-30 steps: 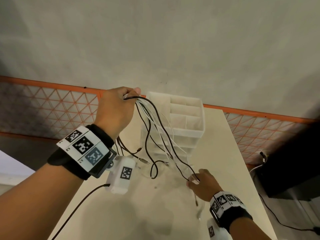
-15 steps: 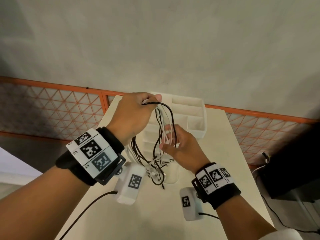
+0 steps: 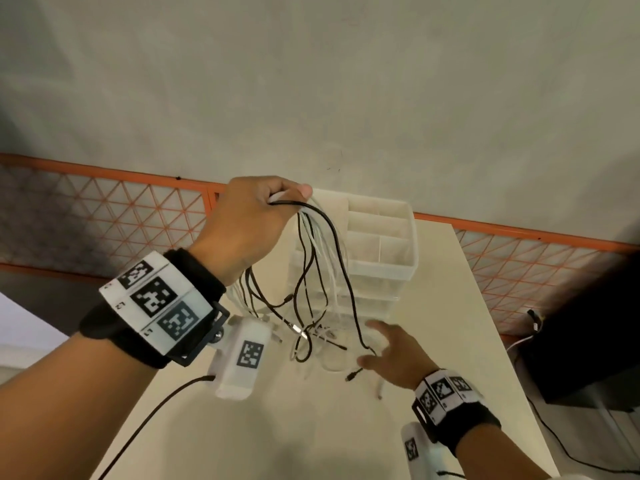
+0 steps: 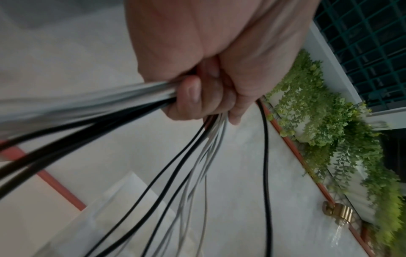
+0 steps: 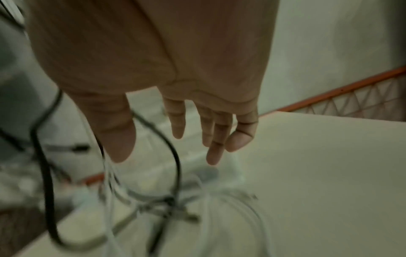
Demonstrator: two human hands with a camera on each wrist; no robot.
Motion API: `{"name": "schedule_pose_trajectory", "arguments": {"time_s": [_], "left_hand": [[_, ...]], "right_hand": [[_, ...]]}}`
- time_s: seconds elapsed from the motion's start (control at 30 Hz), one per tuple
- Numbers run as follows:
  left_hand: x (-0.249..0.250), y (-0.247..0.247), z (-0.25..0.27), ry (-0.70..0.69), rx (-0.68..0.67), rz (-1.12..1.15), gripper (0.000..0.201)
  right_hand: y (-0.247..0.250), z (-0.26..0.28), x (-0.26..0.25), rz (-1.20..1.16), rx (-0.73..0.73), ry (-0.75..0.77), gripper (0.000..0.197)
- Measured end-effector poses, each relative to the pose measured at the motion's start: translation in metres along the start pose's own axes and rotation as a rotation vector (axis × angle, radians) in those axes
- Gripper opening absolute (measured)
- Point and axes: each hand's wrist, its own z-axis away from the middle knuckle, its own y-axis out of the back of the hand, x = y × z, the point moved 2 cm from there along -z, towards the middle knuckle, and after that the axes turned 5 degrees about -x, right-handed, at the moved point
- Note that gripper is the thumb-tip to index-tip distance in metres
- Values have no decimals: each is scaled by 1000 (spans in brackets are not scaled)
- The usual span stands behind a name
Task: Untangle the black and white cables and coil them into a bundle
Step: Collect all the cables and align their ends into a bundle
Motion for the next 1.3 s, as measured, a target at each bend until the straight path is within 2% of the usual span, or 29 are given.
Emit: {"name": "schedule_pose_trajectory", "arguments": {"time_s": [0.13, 0.2, 0.27, 0.3, 0.33, 0.4, 0.47, 0.53, 0.6, 0.63, 0.73, 0.83, 1.0, 1.1, 1.23, 1.3], "left_hand": [[-12, -19, 4, 14, -36, -41, 13], [-15, -24, 4, -4, -48, -57, 13], [-18, -25, 3, -31, -41, -102, 11], [-20, -24, 3, -43, -36, -134, 9], [-23, -23, 3, -52, -29, -164, 10], [-27, -20, 4, -62, -2, -193, 13], [-26, -15, 3, -70, 35, -178, 12], [-21, -8, 1, -92, 66, -159, 10], [-15, -1, -2, -128, 94, -152, 6], [-14, 2, -3, -146, 97, -154, 6], [-10, 3, -3, -163, 106, -162, 6], [-9, 2, -4, -140, 99, -133, 7], [-21, -10, -2, -69, 21, -172, 8], [-28, -15, 0, -34, 2, -194, 5], [-25, -24, 5, -23, -113, -254, 14], [-19, -31, 11, -43, -242, -277, 14]], "right_hand": [[33, 9, -58, -265, 167, 339, 72], [37, 8, -81, -323, 185, 403, 49], [36, 6, -92, -362, 278, 426, 15], [35, 6, -92, -361, 337, 429, 8], [33, 6, -90, -332, 388, 428, 12], [24, 4, -80, -208, 398, 374, 13], [9, -2, -59, -89, 288, 247, 2], [-9, -8, -30, -13, 171, 84, 10], [-24, -12, -1, 75, 125, -42, 7], [-28, -12, 11, 111, 121, -87, 11], [-30, -12, 39, 88, 126, -194, 26], [-26, -9, 47, 72, 146, -207, 49], [0, -1, 16, 70, 134, -71, 96], [32, 14, -27, -71, 175, 115, 112], [70, 48, -106, -161, 307, 434, 109], [74, 55, -134, -120, 376, 526, 86]]}}
